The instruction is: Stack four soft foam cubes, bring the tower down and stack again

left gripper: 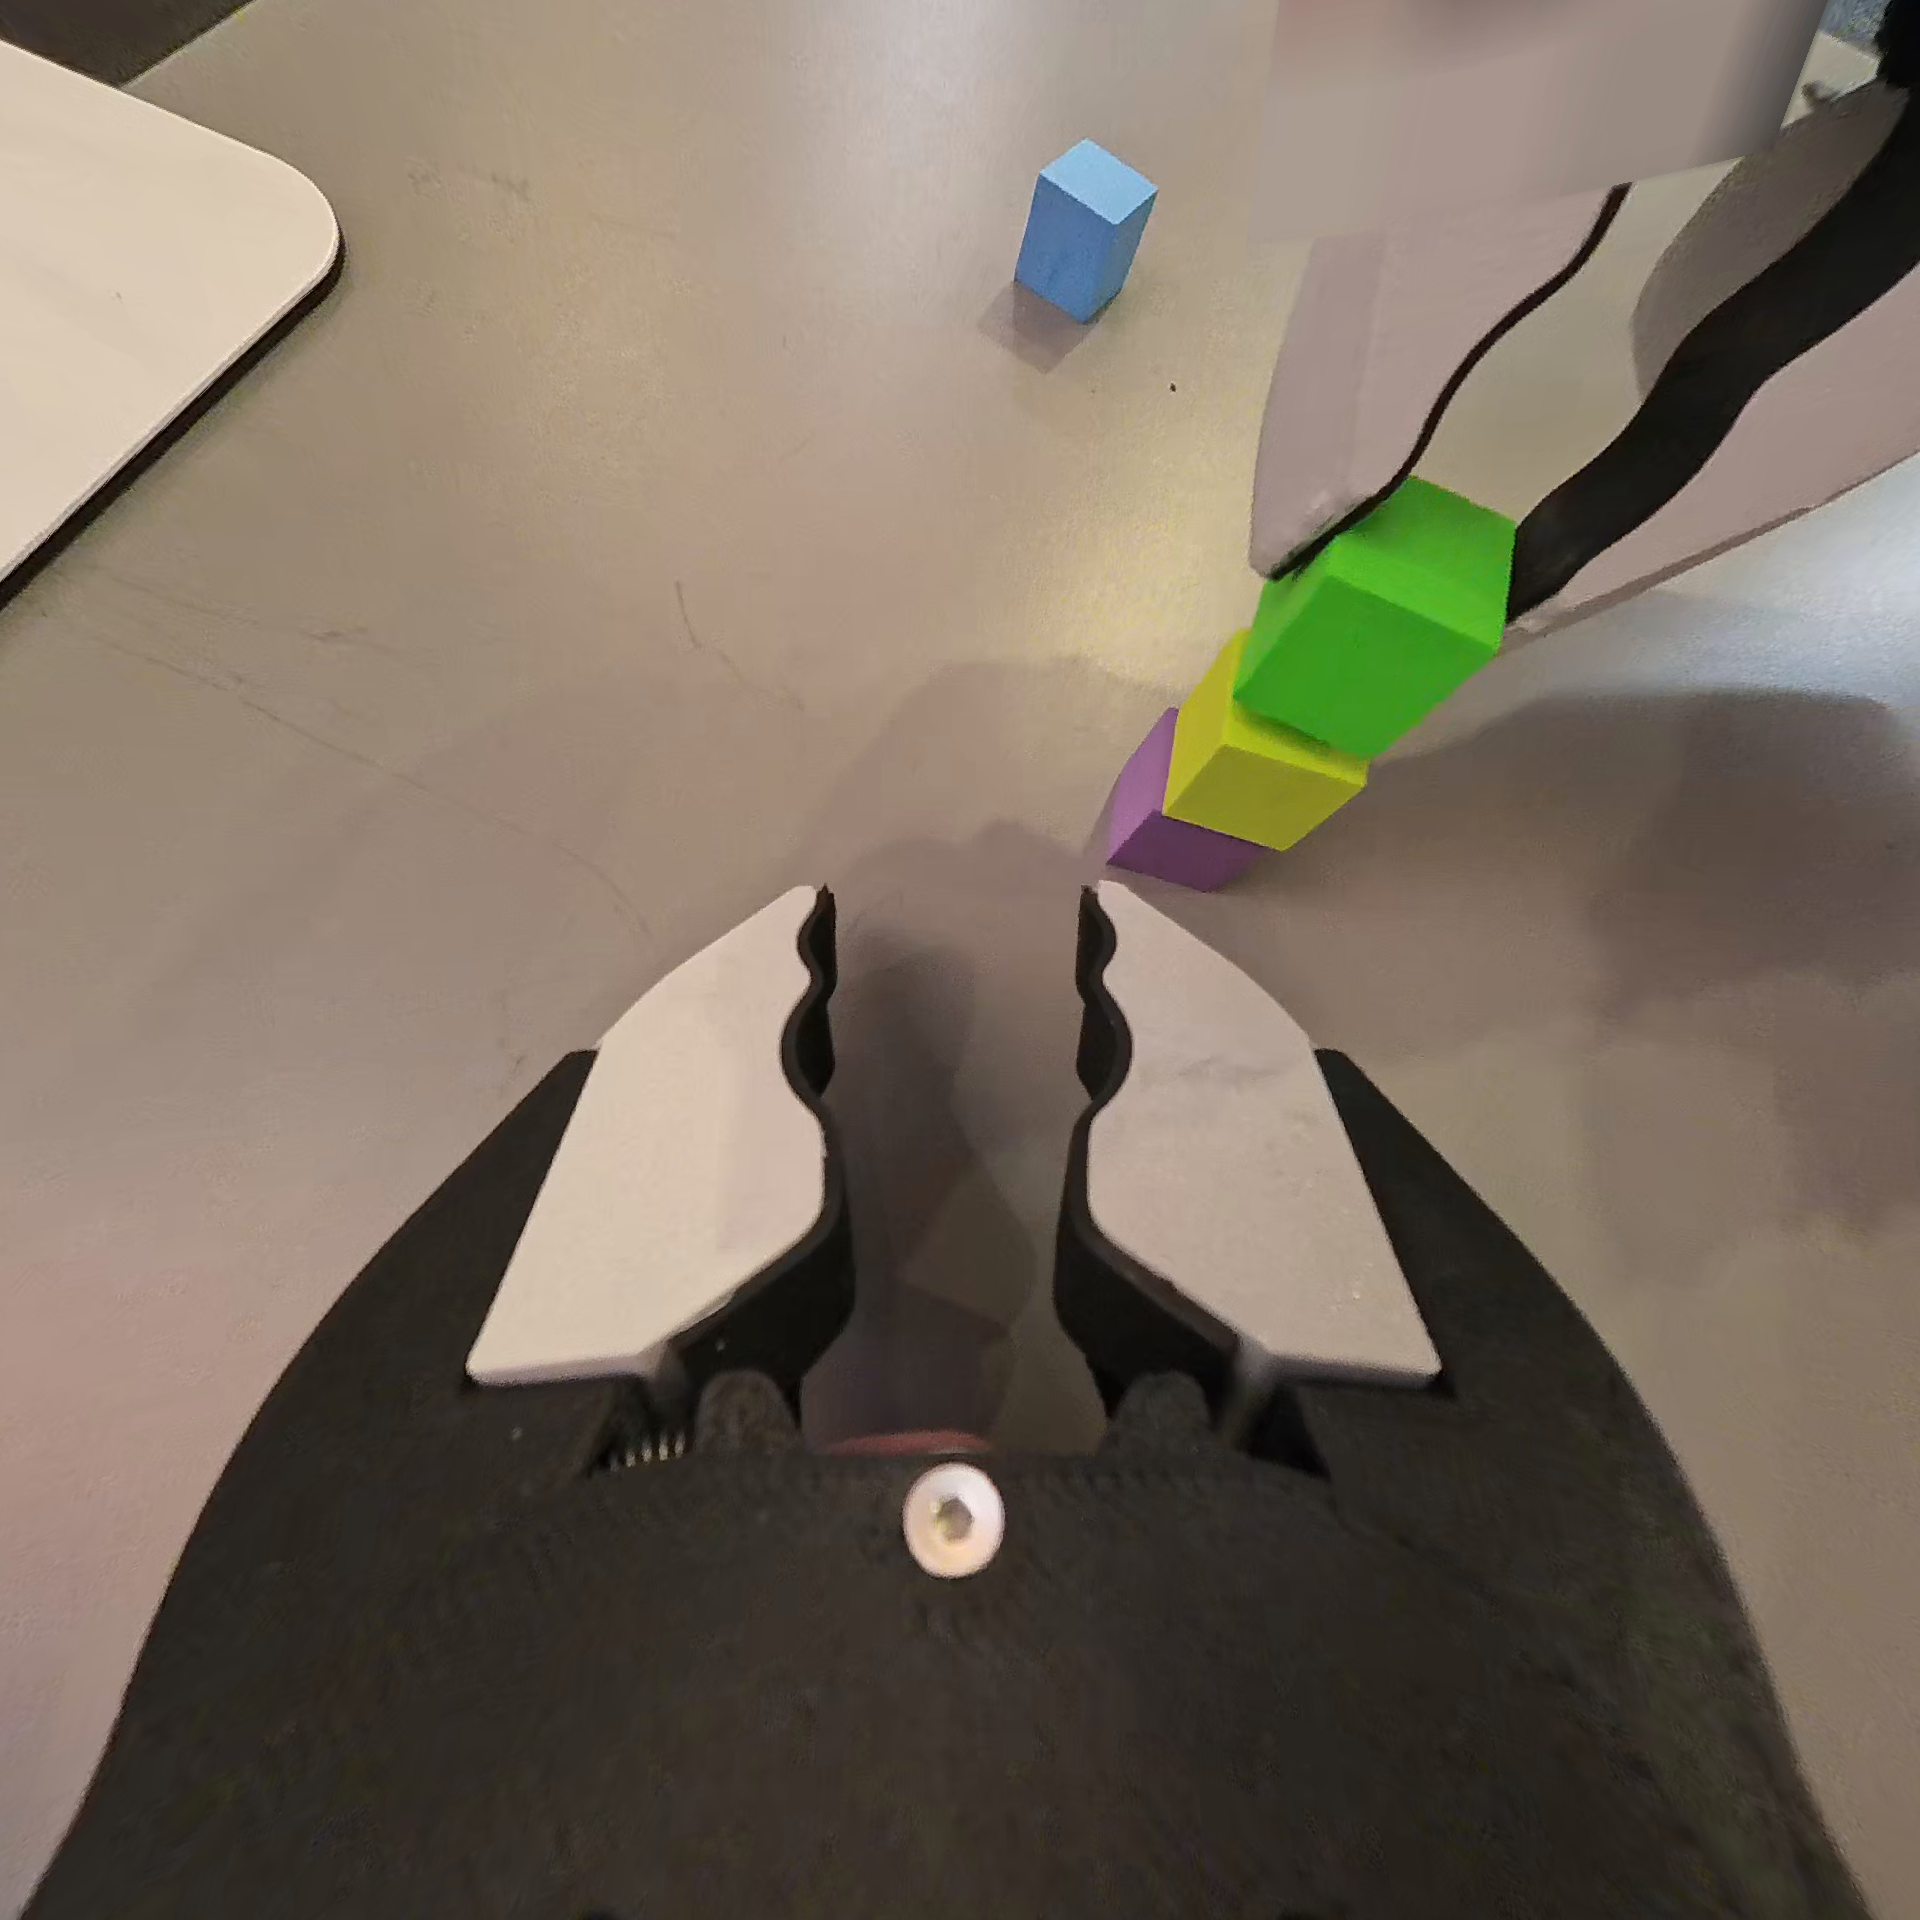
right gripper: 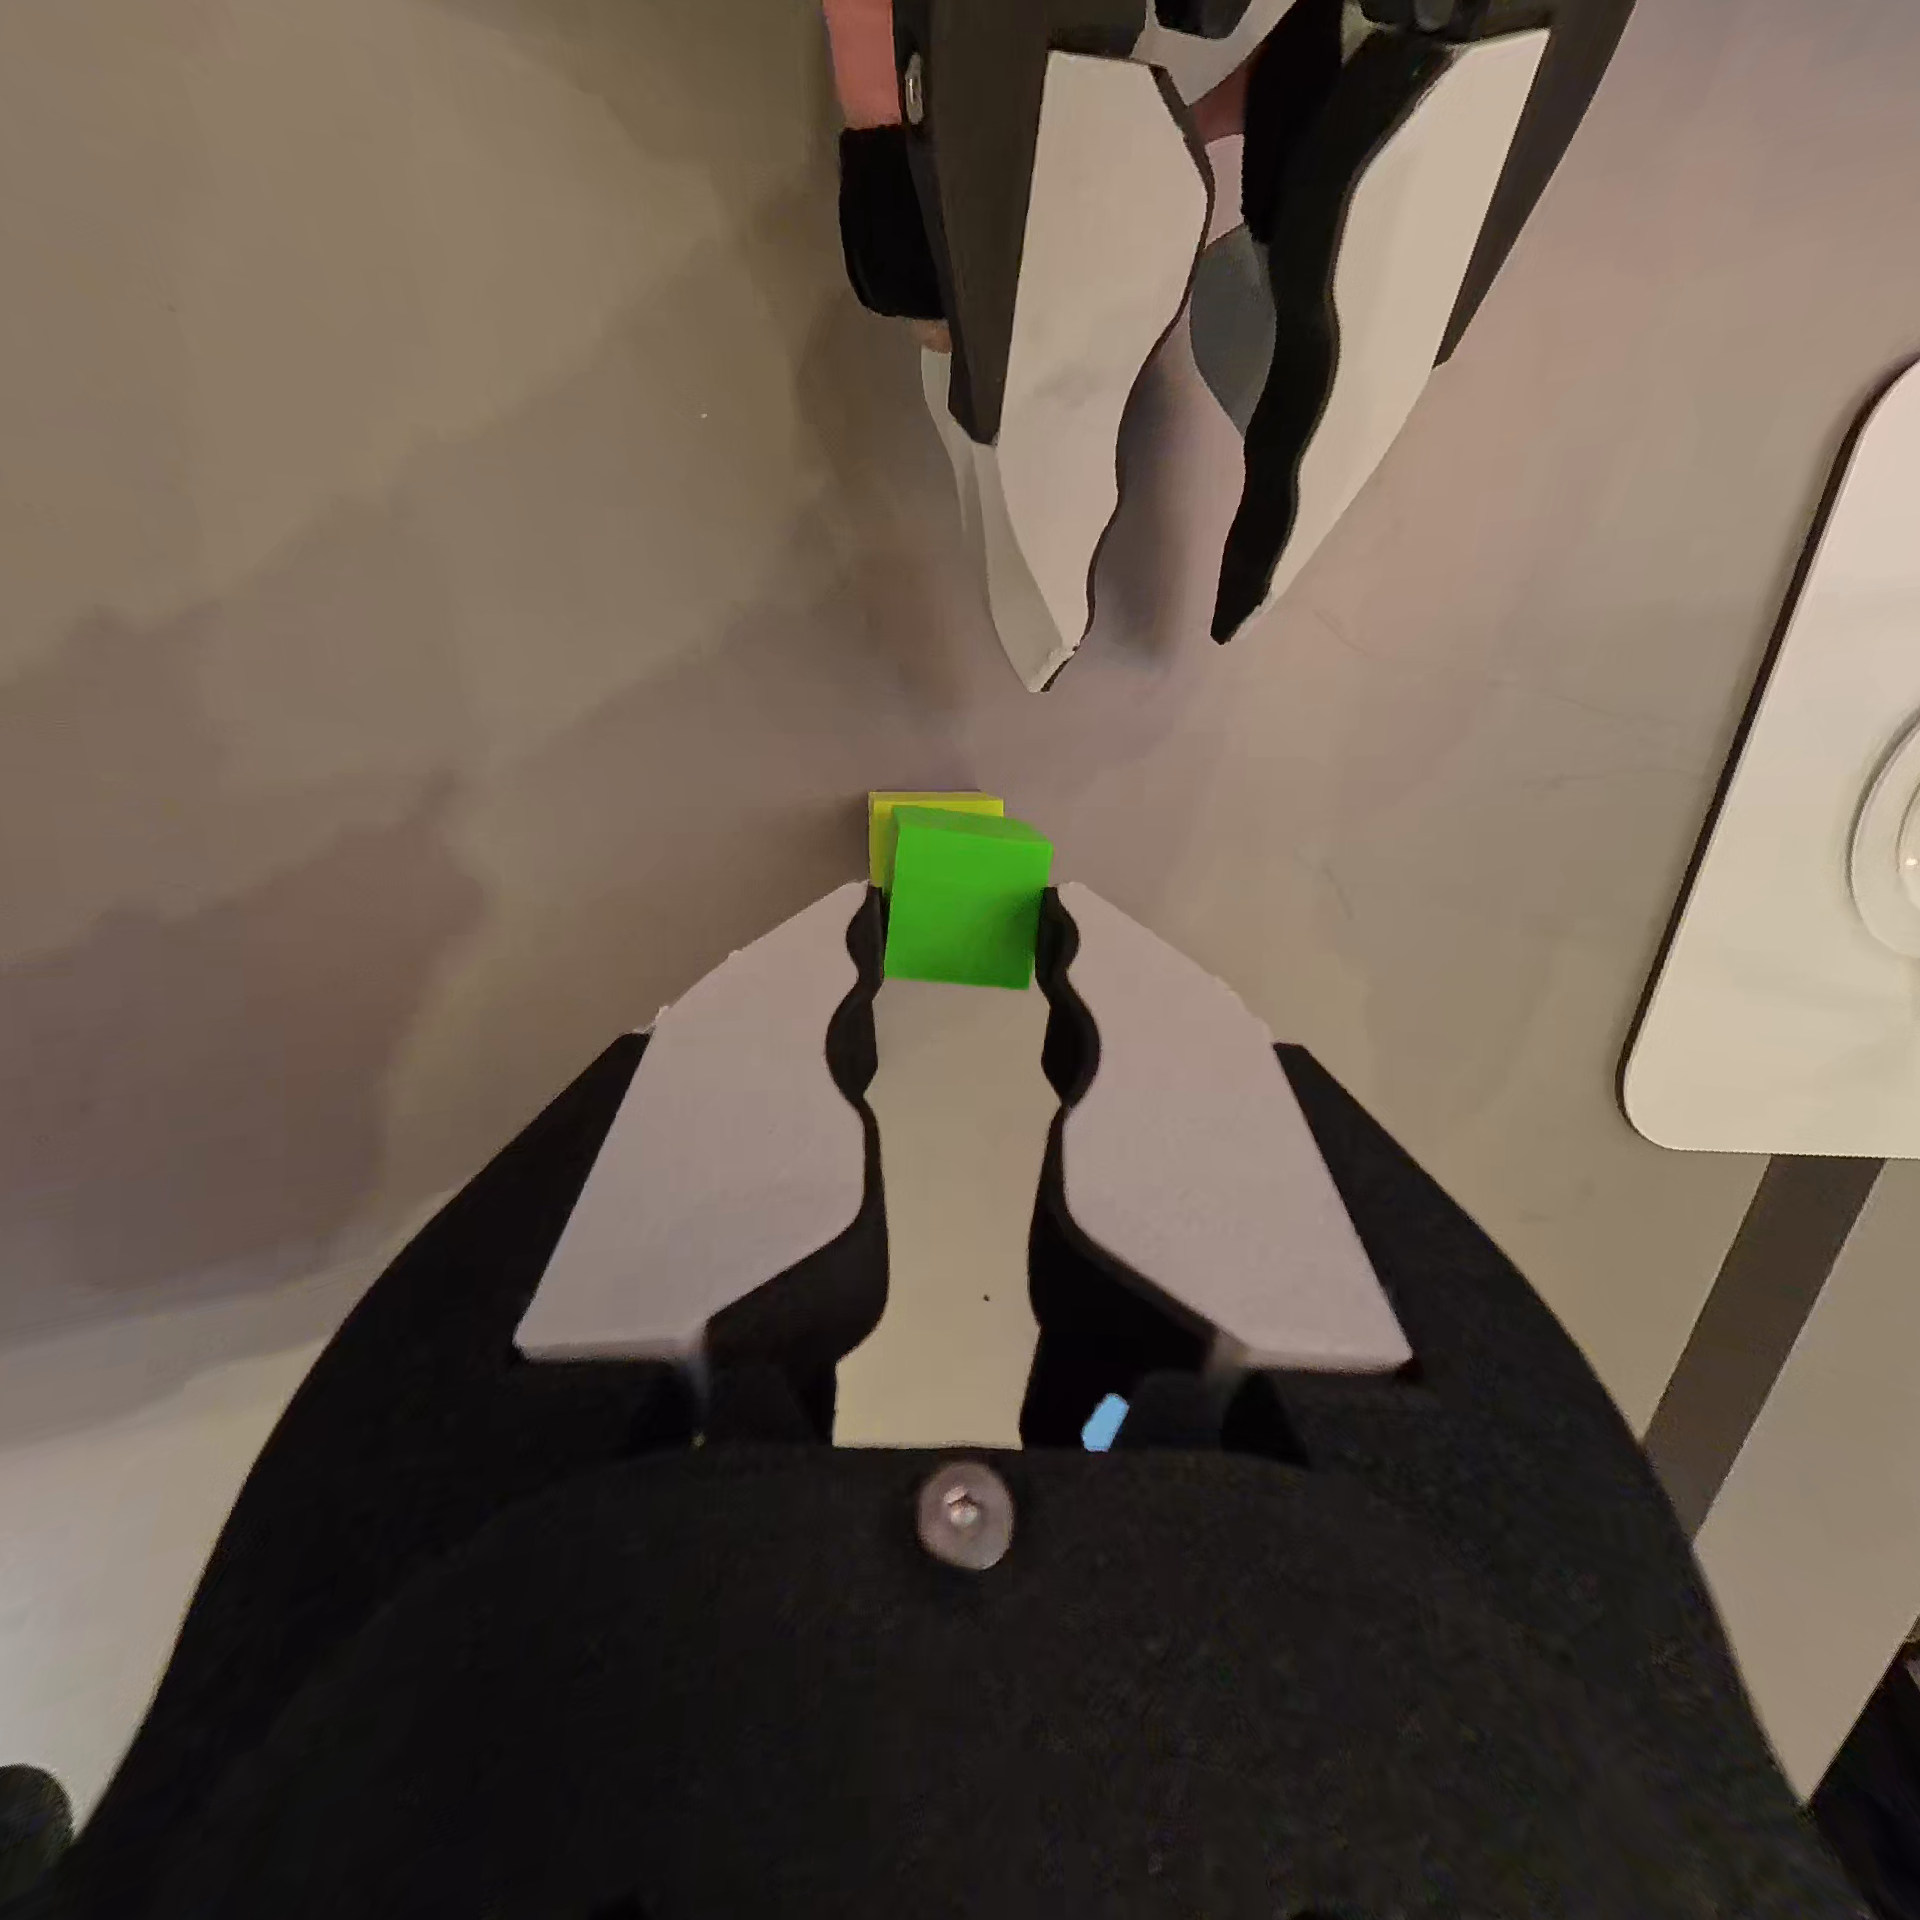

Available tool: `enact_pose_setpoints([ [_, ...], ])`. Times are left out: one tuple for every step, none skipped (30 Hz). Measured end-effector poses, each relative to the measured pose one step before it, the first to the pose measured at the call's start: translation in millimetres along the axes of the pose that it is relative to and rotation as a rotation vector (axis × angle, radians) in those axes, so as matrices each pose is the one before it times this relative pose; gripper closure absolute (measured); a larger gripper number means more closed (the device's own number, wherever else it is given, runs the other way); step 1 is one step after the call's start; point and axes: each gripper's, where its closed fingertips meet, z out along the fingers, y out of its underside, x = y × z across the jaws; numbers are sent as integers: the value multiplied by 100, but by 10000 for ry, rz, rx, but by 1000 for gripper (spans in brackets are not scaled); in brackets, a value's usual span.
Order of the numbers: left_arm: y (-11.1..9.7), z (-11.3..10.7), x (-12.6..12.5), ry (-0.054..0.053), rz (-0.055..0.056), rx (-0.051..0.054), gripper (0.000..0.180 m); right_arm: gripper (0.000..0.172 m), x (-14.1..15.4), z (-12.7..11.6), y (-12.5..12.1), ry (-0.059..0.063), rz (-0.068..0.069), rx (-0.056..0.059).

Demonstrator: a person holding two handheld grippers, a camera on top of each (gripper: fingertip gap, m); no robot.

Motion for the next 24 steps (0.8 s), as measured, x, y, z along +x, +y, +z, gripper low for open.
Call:
enact_pose_setpoints([
  [6,12,5,3,-4,-3,137,144,-17,-67,-14,-19,-60,-12],
  [7,1,5,4,1,-10,136,144,-89,-54,-69,-59,-74,24],
  [4,13,0,3,2,-2,137,144,-127,-22,-51,-86,-79,12],
  [-2,6,2,1,-1,-3,137,144,-123,18,-12,-82,-107,-19],
  [18,7,6,0,2,-11,136,144,-77,38,-19,-50,-132,-24],
  [3,5,4,0,7,-5,136,144,-38,51,-45,-43,-135,-16],
  [-3,6,1,1,2,-2,137,144,-41,52,-58,-58,-111,-3],
  [15,2,-3,-1,-1,-6,137,144,-4,32,-80,-56,-86,-4],
  [3,0,5,-1,5,-1,137,144,48,22,-51,-23,-93,-12],
  [-14,-3,5,1,-2,5,137,144,108,17,-36,0,-80,-25],
  [12,2,-10,0,-3,-4,137,144,93,29,-19,-28,-39,-24],
  [15,9,4,0,5,-9,137,144,14,66,34,-67,-32,-44],
  [-3,6,3,2,1,-2,137,144,40,96,79,-32,-53,-60],
  [3,-3,-5,2,-3,-3,137,144,23,134,123,-44,-25,-71],
  [16,8,9,2,2,-10,137,144,36,142,172,-42,3,-78],
  [1,4,3,4,2,-6,137,144,41,83,88,-30,5,-16],
  [-6,8,0,1,1,0,136,144,11,-14,-31,-26,7,65],
  [18,0,-6,-1,4,-8,137,144,82,5,80,37,-17,-19],
  [14,9,8,2,5,-9,136,144,57,-15,39,12,5,4],
  [-2,6,2,2,1,-3,136,144,9,-16,-3,-27,16,25],
  [10,14,-4,-1,2,-11,136,144,13,7,7,-13,-10,16],
  [11,1,4,-1,7,-12,136,144,5,12,16,-13,0,11],
  [3,0,6,0,4,-1,137,144,37,35,-26,-5,10,35],
  [7,15,-3,-1,0,-9,137,144,-7,16,-43,-33,27,57],
])
